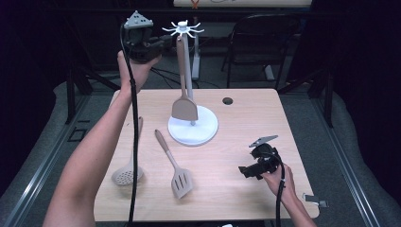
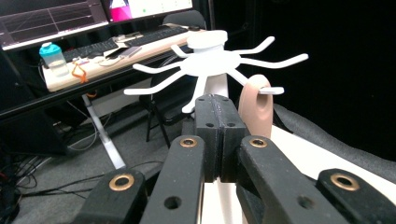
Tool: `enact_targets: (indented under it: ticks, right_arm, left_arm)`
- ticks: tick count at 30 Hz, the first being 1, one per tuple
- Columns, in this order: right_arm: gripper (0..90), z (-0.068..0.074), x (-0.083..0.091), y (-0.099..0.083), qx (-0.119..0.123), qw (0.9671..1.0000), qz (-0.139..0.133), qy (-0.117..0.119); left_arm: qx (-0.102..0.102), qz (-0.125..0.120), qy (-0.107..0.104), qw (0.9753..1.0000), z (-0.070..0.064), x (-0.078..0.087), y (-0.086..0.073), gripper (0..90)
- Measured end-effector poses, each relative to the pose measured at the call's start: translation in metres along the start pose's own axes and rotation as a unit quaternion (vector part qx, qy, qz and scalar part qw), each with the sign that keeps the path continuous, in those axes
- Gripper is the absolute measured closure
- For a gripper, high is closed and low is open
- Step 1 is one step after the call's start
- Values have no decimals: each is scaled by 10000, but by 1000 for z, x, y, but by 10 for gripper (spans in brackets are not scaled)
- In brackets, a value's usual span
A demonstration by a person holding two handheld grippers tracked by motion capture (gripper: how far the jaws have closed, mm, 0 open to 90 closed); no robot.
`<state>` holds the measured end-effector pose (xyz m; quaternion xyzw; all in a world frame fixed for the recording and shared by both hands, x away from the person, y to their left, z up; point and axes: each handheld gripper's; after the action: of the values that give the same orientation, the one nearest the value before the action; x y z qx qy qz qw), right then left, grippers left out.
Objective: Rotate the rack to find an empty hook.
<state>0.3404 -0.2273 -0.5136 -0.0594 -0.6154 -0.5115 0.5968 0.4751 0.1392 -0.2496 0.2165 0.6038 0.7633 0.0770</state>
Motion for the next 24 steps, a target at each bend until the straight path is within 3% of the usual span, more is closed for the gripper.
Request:
enact_targets:
  ticks: [18,24]
  right_arm:
    - [39,0,0,0,12,10000,17,4]
    - [41,0,0,0,-1,10000,52,26]
  left_arm:
    - [83,46,106,9999,7,-5,-1,897]
    - [103,130,156,9997,10,3,-8,816]
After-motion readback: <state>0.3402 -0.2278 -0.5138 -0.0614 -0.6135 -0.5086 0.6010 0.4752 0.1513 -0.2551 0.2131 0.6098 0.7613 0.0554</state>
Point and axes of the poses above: each handheld gripper's, and its own axes: x roughly backward along the jaws, y roughly out of its top, z roughly to its left, and after that the axes turned 15 degrees about y, right-handed
